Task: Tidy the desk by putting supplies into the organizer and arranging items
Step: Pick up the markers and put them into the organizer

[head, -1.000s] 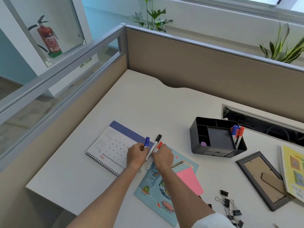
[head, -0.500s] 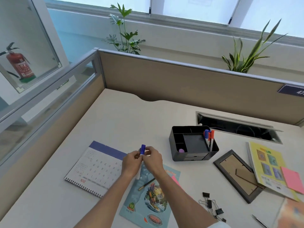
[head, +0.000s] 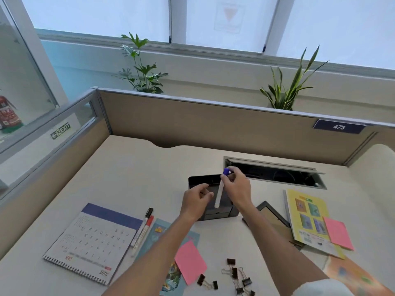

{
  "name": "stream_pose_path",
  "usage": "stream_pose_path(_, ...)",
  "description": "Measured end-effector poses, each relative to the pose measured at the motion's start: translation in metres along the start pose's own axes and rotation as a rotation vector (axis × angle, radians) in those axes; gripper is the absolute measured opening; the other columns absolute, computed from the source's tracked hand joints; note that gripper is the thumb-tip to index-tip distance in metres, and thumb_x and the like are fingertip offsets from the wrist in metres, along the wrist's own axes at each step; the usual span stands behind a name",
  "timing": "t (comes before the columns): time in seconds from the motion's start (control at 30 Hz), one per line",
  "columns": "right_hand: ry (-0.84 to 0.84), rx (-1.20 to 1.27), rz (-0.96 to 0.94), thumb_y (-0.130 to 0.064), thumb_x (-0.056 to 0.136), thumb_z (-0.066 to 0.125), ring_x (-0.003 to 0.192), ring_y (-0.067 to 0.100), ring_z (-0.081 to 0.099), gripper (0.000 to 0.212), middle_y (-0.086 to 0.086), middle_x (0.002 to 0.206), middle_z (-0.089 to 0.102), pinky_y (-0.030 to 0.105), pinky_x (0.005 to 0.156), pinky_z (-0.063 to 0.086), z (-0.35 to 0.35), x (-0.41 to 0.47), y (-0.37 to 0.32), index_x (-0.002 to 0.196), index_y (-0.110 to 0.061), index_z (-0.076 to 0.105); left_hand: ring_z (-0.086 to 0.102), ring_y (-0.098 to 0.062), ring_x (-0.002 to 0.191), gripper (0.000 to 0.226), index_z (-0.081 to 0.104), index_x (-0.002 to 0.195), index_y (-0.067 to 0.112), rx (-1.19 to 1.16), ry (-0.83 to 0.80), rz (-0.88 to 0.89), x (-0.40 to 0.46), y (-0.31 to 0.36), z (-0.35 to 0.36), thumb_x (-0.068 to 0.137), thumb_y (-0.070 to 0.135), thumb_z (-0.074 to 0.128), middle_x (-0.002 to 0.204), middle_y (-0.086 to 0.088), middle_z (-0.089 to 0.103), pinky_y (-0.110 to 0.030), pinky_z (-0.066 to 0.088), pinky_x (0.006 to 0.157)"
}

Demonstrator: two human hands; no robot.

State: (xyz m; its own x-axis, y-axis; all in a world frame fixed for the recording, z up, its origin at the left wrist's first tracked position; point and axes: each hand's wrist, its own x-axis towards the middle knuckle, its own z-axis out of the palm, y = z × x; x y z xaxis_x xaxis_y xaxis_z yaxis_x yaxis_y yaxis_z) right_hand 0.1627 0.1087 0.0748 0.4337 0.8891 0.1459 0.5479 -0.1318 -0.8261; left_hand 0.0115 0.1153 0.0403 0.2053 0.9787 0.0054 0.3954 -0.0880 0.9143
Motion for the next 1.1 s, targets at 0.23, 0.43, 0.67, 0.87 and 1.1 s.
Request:
stream_pose_path(0.23,0.078,-0.102,0.049,-0.023,0.092,0.061,0.082,0.019,0.062,0.032,0.000,0.087,0.066,0.030,0.077,0.046,-0.045,0.033,0.052,0.124,-0.016,0.059,0.062,-0.015,0.090,0.027,0.066,0.113,0.013,0.090,0.152,-0.119,-0.016,-0.027,0.008,0.086,0.010,0.063,0.096,0.001,0.067,-0.026,0.050,0.083)
stream_pose_path(0.43,-0.091,-0.177,0.021,-0.027,0.094,0.060,0.090,0.021,0.062,0.036,0.007,0.103,0.070,0.027,0.075,0.040,-0.035,0.034,0.076,0.127,-0.015,0.057,0.060,-0.013,0.093,0.026,0.064,0.115,0.014,0.139,0.315,-0.211,-0.038,-0.066,-0.025,0.090,0.011,0.057,0.107,0.001,0.066,-0.027,0.054,0.072)
stream_pose_path(0.67,-0.158,-0.254,0.008,-0.027,0.094,0.060,0.081,0.018,0.060,0.037,0.006,0.099,0.070,0.026,0.070,0.042,-0.017,0.034,0.089,0.129,-0.015,0.058,0.059,-0.020,0.090,0.027,0.064,0.116,0.010,0.272,0.427,-0.378,-0.067,-0.111,-0.074,0.090,0.012,0.058,0.107,-0.009,0.068,-0.030,0.048,0.075)
stream_pose_path(0.87,-0.082,-0.389,-0.078,-0.028,0.092,0.062,0.089,0.022,0.058,0.036,0.009,0.104,0.067,0.028,0.072,0.038,-0.010,0.035,0.090,0.125,-0.013,0.061,0.059,-0.025,0.105,0.034,0.061,0.121,0.011,0.376,0.428,-0.433,-0.076,-0.133,-0.097,0.088,0.007,0.060,0.120,-0.007,0.063,-0.032,0.047,0.085)
stream_pose_path(1.1,0.100,-0.450,-0.106,-0.037,0.090,0.063,0.094,0.032,0.062,0.043,0.012,0.113,0.062,0.031,0.069,0.038,-0.003,0.028,0.085,0.124,-0.011,0.060,0.058,-0.024,0.092,0.020,0.065,0.106,0.012,0.516,0.276,-0.415,-0.061,-0.147,-0.100,0.085,0.013,0.062,0.106,-0.005,0.064,-0.030,0.043,0.070)
